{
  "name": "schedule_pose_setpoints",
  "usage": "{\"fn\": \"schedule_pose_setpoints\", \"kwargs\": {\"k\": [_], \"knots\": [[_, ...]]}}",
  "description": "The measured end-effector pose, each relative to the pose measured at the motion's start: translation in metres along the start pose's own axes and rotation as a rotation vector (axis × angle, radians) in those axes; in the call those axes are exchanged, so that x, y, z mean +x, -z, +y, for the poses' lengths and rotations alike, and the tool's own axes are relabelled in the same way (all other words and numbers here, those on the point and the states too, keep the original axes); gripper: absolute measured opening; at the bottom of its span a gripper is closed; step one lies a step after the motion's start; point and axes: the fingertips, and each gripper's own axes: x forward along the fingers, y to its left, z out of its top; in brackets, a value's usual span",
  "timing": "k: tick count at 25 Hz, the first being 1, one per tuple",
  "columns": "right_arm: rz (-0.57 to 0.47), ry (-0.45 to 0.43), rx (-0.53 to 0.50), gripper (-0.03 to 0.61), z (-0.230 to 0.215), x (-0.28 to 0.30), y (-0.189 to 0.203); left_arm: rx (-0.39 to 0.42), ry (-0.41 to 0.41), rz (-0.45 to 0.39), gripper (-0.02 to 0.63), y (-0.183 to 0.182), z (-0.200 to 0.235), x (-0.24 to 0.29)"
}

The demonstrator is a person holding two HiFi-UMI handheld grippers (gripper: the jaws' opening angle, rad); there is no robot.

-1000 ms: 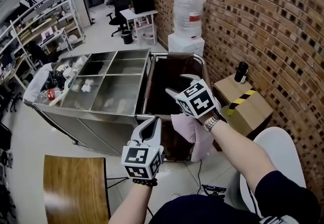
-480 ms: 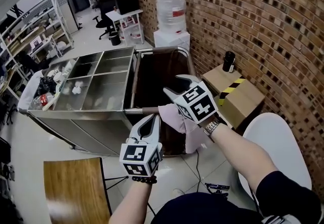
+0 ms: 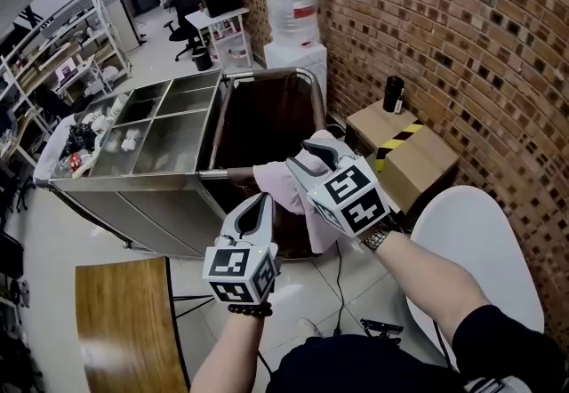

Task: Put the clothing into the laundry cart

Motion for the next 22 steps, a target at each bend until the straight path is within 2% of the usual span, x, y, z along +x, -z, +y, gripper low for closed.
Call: {"fn": "schedule_pose_setpoints", "kwargs": {"k": [10, 22], "knots": [[-0.075, -0.053, -0.007, 0.094, 0.020, -0.099, 0.016, 0.025, -0.050, 0.007, 0.002, 0.008, -0.079, -0.019], [-0.163, -0.068, -0.016, 0.044, 0.043, -0.200, 0.020, 0.054, -0.077, -0.005, 0.002, 0.000, -0.164, -0.052]]}}
